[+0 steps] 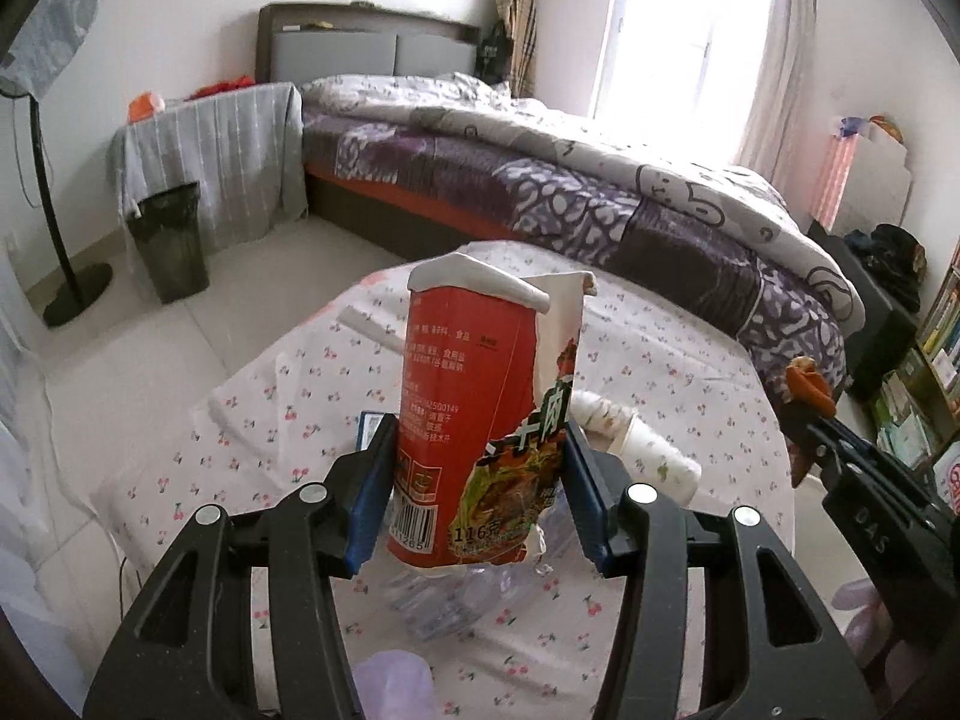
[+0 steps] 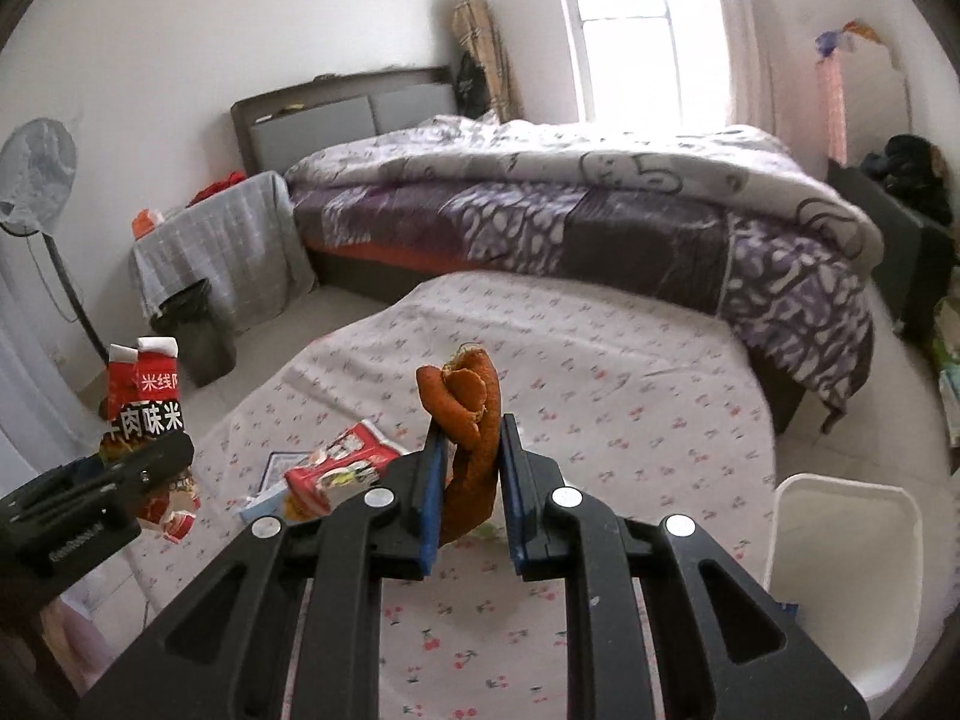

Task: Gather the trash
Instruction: 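Grasp the orange peel with the right gripper while the left holds the red cup, then drop the red cup into the white bin with the left gripper while the right drops the peel, then grasp the red snack wrapper with the left gripper while the right grasps the white paper cup, then carry the white paper cup and red wrapper toward the white bin with both grippers, then open the right gripper over the white bin while the left releases the red cup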

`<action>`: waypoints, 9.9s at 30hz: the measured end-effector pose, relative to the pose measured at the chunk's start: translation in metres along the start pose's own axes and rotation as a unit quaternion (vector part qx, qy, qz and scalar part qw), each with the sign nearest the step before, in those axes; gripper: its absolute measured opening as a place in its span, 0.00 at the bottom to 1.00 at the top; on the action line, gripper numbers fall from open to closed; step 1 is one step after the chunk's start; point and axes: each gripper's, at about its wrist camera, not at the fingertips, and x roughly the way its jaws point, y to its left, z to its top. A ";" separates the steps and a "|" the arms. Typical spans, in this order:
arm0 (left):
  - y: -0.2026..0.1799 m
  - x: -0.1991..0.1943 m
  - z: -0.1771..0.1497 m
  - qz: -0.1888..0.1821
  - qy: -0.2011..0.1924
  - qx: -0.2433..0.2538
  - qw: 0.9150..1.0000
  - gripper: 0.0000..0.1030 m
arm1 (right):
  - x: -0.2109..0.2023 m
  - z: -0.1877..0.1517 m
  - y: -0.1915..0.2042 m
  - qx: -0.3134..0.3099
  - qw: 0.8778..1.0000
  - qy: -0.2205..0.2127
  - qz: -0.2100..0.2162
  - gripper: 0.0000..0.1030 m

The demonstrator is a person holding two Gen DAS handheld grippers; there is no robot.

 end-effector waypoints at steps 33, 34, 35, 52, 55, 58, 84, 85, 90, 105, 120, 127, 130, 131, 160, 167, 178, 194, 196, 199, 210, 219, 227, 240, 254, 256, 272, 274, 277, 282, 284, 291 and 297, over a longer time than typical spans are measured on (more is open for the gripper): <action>-0.097 0.022 -0.017 -0.048 -0.003 0.049 0.998 0.49 | -0.041 -0.003 -0.117 0.082 0.990 -0.008 -0.118 0.17; -0.101 0.023 -0.017 -0.050 -0.002 0.050 0.997 0.49 | -0.041 -0.005 -0.125 0.091 0.988 -0.002 -0.126 0.17; -0.105 0.024 -0.018 -0.053 -0.001 0.053 0.997 0.49 | -0.041 -0.006 -0.131 0.098 0.987 0.002 -0.131 0.17; -0.191 0.037 -0.045 -0.126 0.029 0.104 0.986 0.49 | -0.071 -0.021 -0.214 0.159 0.963 0.015 -0.218 0.42; -0.210 0.040 -0.051 -0.145 0.040 0.116 0.982 0.49 | -0.083 -0.022 -0.225 0.166 0.957 0.000 -0.236 0.55; -0.225 0.040 -0.056 -0.158 0.044 0.127 0.978 0.49 | -0.091 -0.022 -0.236 0.176 0.950 -0.011 -0.256 0.70; -0.294 0.035 -0.078 -0.187 0.089 0.235 0.950 0.81 | -0.125 -0.016 -0.276 0.261 0.928 -0.051 -0.260 0.84; -0.288 0.038 -0.073 -0.176 0.090 0.235 0.952 0.81 | -0.122 -0.014 -0.273 0.258 0.930 -0.051 -0.258 0.85; -0.241 0.052 -0.048 -0.129 0.083 0.209 0.966 0.83 | -0.100 -0.006 -0.243 0.231 0.942 -0.037 -0.242 0.85; -0.094 0.119 -0.003 0.033 0.163 0.192 0.967 0.87 | -0.017 0.000 -0.134 0.124 0.975 0.032 -0.184 0.85; -0.036 0.162 -0.015 0.006 0.240 0.194 0.951 0.48 | 0.065 -0.015 -0.065 0.046 0.988 0.122 -0.086 0.86; -0.016 0.132 0.012 -0.024 0.188 0.141 0.972 0.40 | 0.088 -0.019 -0.034 -0.040 0.983 0.168 -0.067 0.86; -0.008 0.113 0.029 -0.035 0.153 0.112 0.981 0.40 | 0.102 -0.017 -0.014 -0.126 0.971 0.195 -0.057 0.86; -0.003 0.105 0.036 -0.039 0.140 0.097 0.985 0.40 | 0.104 -0.016 -0.009 -0.144 0.968 0.197 -0.053 0.86; 0.059 0.077 0.059 -0.029 0.079 -0.017 0.996 0.41 | 0.145 0.008 0.021 -0.093 0.988 0.123 0.015 0.58; 0.058 0.065 0.063 -0.014 0.040 -0.035 0.999 0.41 | 0.109 0.026 0.027 -0.033 0.998 0.055 0.013 0.59; 0.045 0.056 0.062 -0.002 0.011 -0.038 0.999 0.41 | 0.065 0.036 0.004 -0.007 1.000 0.000 -0.013 0.60; -0.002 0.060 0.048 -0.029 0.020 -0.002 0.999 0.41 | 0.038 0.033 -0.049 0.019 0.999 0.002 -0.051 0.61; -0.009 0.061 0.046 -0.034 0.023 0.000 0.999 0.41 | 0.036 0.032 -0.057 0.024 0.998 0.003 -0.057 0.61; -0.022 0.065 0.043 -0.046 0.030 0.007 0.998 0.41 | 0.032 0.032 -0.066 0.029 0.997 0.003 -0.065 0.61; -0.067 0.071 0.029 -0.080 0.044 0.027 0.995 0.42 | 0.014 0.030 -0.110 0.062 0.993 0.003 -0.103 0.61; -0.103 0.068 0.018 -0.103 0.050 0.041 0.993 0.41 | -0.008 0.029 -0.156 0.104 0.985 -0.004 -0.135 0.61; -0.145 0.071 0.003 -0.130 0.064 0.054 0.988 0.42 | -0.031 0.025 -0.203 0.142 0.976 -0.007 -0.167 0.62; -0.219 0.066 -0.021 -0.184 0.081 0.094 0.975 0.42 | -0.066 0.012 -0.269 0.185 0.956 -0.010 -0.226 0.63; -0.291 0.056 -0.055 -0.231 0.100 0.159 0.955 0.42 | -0.103 0.003 -0.318 0.239 0.927 -0.034 -0.285 0.80; -0.300 0.054 -0.061 -0.235 0.104 0.167 0.952 0.42 | -0.107 0.002 -0.322 0.246 0.925 -0.039 -0.287 0.81; -0.344 0.046 -0.089 -0.272 0.125 0.212 0.930 0.63 | -0.126 0.001 -0.340 0.279 0.915 -0.059 -0.285 0.83; -0.343 0.047 -0.089 -0.269 0.125 0.210 0.932 0.64 | -0.126 0.001 -0.339 0.278 0.916 -0.057 -0.284 0.84; -0.337 0.049 -0.085 -0.258 0.122 0.202 0.937 0.64 | -0.124 0.002 -0.336 0.277 0.917 -0.055 -0.282 0.84; -0.323 0.053 -0.076 -0.241 0.120 0.185 0.945 0.65 | -0.116 0.005 -0.324 0.268 0.922 -0.050 -0.275 0.84; -0.315 0.054 -0.073 -0.232 0.118 0.179 0.949 0.67 | -0.111 0.007 -0.317 0.262 0.925 -0.046 -0.270 0.84; -0.280 0.055 -0.061 -0.186 0.098 0.157 0.965 0.72 | -0.091 0.013 -0.284 0.232 0.939 -0.034 -0.252 0.85; -0.245 0.053 -0.045 -0.143 0.080 0.131 0.978 0.77 | -0.075 0.017 -0.252 0.201 0.950 -0.025 -0.236 0.85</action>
